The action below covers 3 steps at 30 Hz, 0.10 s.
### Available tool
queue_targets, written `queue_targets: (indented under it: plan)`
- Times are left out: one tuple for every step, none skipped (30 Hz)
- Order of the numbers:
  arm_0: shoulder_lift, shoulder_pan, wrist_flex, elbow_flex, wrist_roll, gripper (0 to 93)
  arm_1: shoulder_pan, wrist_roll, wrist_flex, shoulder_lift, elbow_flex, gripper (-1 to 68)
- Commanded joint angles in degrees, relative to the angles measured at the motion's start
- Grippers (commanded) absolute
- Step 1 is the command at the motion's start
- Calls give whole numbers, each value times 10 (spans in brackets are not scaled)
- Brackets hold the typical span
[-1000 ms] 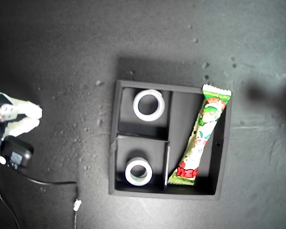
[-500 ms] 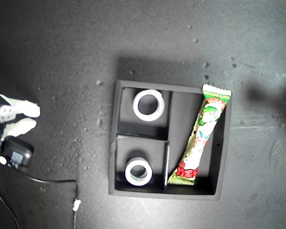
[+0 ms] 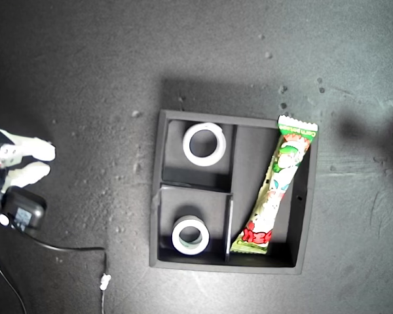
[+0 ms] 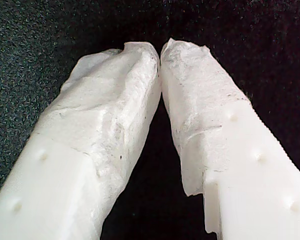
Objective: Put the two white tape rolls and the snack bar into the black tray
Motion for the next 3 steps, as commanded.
queue_targets:
  plan:
    - [27, 7, 23, 33, 4, 47, -2, -384, 3, -2, 7, 0]
    - [27, 7, 23, 33, 4, 47, -2, -384, 3, -2, 7, 0]
    - [27, 7, 23, 33, 4, 47, -2, -384, 3, -2, 7, 0]
